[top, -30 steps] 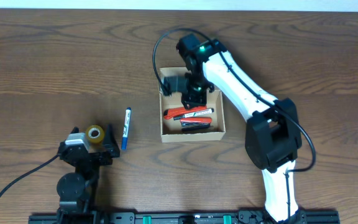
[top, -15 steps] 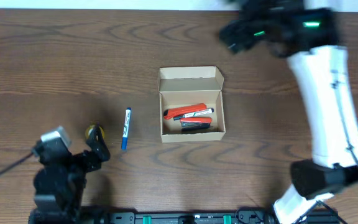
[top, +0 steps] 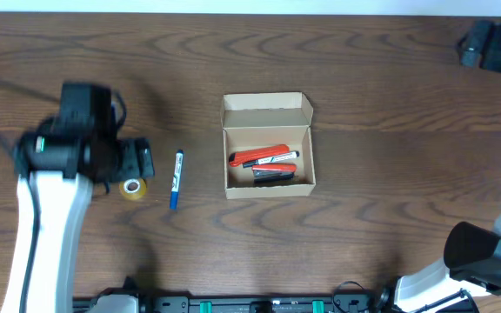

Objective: Pack container

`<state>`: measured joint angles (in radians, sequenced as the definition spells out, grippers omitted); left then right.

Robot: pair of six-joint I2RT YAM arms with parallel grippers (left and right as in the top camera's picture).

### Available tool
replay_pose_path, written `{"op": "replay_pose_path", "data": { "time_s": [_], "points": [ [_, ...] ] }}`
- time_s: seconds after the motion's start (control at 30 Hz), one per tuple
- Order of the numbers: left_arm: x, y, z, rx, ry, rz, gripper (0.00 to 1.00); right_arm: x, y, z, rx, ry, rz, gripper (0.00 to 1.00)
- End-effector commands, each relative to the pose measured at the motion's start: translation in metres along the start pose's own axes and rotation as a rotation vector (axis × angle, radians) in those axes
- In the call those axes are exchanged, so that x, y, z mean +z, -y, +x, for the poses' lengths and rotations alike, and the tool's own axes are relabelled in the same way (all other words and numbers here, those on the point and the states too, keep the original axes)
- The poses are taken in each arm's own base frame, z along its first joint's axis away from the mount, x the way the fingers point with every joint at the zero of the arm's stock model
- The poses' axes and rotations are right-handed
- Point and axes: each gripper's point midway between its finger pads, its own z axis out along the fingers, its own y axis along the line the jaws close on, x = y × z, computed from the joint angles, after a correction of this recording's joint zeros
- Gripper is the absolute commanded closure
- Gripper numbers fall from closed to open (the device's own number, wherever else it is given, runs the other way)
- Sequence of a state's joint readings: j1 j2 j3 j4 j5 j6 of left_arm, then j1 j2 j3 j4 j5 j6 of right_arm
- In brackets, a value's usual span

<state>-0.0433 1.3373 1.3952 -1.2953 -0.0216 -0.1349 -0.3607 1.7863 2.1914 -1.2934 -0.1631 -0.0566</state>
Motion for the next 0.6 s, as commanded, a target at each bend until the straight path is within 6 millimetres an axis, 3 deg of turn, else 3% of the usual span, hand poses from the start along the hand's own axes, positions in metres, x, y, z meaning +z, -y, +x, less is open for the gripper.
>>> {"op": "replay_pose_path", "data": {
  "time_s": [0.0,0.1,0.23,0.43,0.57],
  "points": [
    [0.007,0.013,-0.015,0.074,-0.067,0.041,0.05,-0.012,0.012,-0.001,0.025,0.023,0.015,0.01],
    [0.024,0.034,-0.025,0.090,-0.104,0.135,0.05,-0.014,0.020,-0.001,-0.007,0.024,0.028,0.01],
    [0.049,0.037,-0.031,0.094,-0.154,0.123,0.04,-0.016,0.033,0.001,0.016,0.022,0.047,0.01],
    [0.095,0.045,-0.027,0.111,-0.256,0.109,0.05,-0.008,0.041,0.008,0.037,-0.005,0.054,0.01],
    [0.124,0.062,-0.023,0.156,-0.227,0.120,0.05,0.004,0.043,0.019,0.044,-0.043,0.050,0.01]
  ]
}}
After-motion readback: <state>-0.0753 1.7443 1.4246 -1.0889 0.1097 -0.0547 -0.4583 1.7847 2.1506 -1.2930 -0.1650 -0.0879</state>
